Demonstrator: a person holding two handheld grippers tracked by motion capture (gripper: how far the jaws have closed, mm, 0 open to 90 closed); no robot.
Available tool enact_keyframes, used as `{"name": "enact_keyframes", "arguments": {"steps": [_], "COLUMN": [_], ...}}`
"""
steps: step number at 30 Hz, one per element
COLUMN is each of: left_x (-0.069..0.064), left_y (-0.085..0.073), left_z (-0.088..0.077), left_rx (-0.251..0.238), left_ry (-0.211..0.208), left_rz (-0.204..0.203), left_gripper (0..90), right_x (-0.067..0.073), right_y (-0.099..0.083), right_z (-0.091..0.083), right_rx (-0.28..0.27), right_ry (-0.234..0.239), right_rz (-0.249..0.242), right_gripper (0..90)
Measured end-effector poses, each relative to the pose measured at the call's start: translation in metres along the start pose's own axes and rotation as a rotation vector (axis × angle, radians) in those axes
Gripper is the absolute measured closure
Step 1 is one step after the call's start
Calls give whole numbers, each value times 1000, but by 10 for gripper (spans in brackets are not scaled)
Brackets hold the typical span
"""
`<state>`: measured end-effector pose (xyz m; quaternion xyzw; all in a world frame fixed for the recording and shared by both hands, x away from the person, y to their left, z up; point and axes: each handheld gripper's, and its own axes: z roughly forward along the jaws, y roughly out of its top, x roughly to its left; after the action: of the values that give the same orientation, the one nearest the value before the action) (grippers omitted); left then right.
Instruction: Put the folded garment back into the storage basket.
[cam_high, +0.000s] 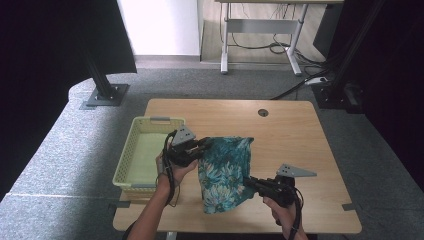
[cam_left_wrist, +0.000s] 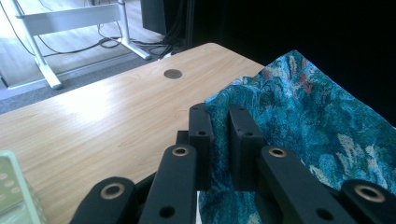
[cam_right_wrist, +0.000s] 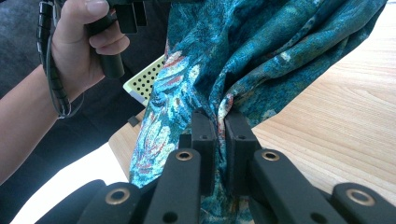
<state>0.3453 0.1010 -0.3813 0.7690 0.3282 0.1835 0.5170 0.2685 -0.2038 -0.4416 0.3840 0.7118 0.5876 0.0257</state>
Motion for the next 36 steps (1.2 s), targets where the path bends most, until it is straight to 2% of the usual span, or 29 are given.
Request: {"name": "enact_keyframes", "arguments": {"steps": [36], "left_x": [20], "left_y": [-7], "left_z": [-23], "left_rx": [-6], "left_ry": [45], "left_rz": [-20], "left_gripper": [814], "right_x": [16], "right_y": [12], "right_z": [33], "right_rx": [22], "right_ry": [35], "right_rz": [-18], "right_gripper": [837]}}
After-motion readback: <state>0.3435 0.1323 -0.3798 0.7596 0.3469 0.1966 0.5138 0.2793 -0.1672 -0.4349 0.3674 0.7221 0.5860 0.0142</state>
